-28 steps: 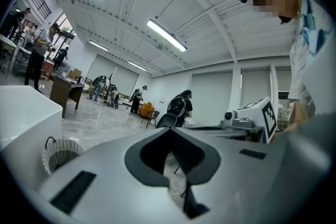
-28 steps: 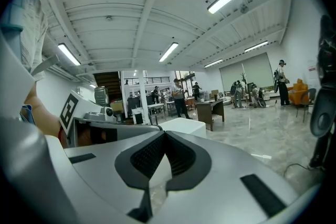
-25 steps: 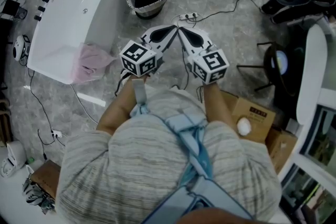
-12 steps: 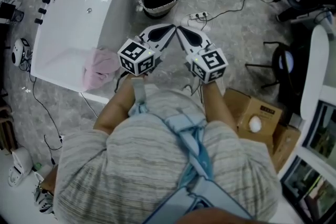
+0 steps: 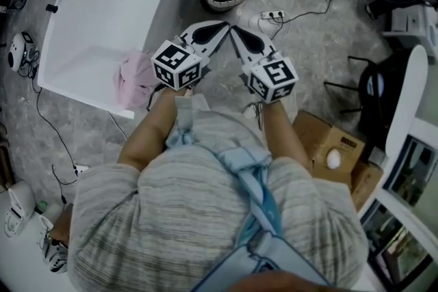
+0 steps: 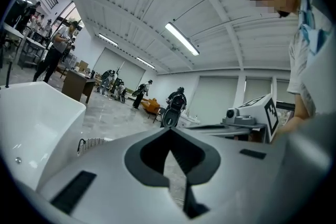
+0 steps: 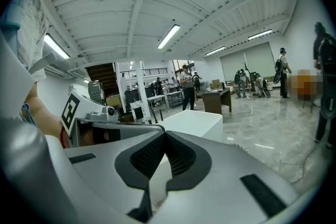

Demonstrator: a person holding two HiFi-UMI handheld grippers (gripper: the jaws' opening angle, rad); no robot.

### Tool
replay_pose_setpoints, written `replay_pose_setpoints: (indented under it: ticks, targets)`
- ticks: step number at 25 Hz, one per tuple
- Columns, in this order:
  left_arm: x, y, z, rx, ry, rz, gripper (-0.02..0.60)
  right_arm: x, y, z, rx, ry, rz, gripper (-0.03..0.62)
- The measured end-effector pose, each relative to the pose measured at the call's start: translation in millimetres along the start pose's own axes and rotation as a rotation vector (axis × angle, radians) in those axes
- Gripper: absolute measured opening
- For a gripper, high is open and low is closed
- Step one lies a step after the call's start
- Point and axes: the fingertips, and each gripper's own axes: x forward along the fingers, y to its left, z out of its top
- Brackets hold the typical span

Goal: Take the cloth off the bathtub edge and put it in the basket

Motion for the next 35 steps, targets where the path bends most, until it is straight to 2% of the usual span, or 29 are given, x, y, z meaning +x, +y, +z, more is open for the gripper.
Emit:
replay_pose_setpoints:
  ticks: [5,10,19,24,29,35]
  targets:
    - [-46,37,-4,-0.017,-0.011,0.027,0.003,43,40,-6,0.007,0.020,0.017,0.005]
    - [-99,82,-6,-0.054,-0.047,0.121,0.003,95,84,-9,-0.006,0.050,0.079,0.005]
    - [-174,134,-19,-0.120,-0.096,0.278,0.003,159,149,-22,-0.070,0.150,0.281,0.005]
    - [-205,146,-29,-0.159,-0.141,0.361,0.003,178,176,-31,-0.103,0.185,0.377,0.004]
    - [-232,154,-53,-0.155,-0.127,0.462,0.003,191,201,-58,-0.167,0.243,0.496,0.005]
    - [-281,165,-89,-0.205,-0.109,0.564,0.003,212,247,-95,-0.222,0.314,0.625,0.005]
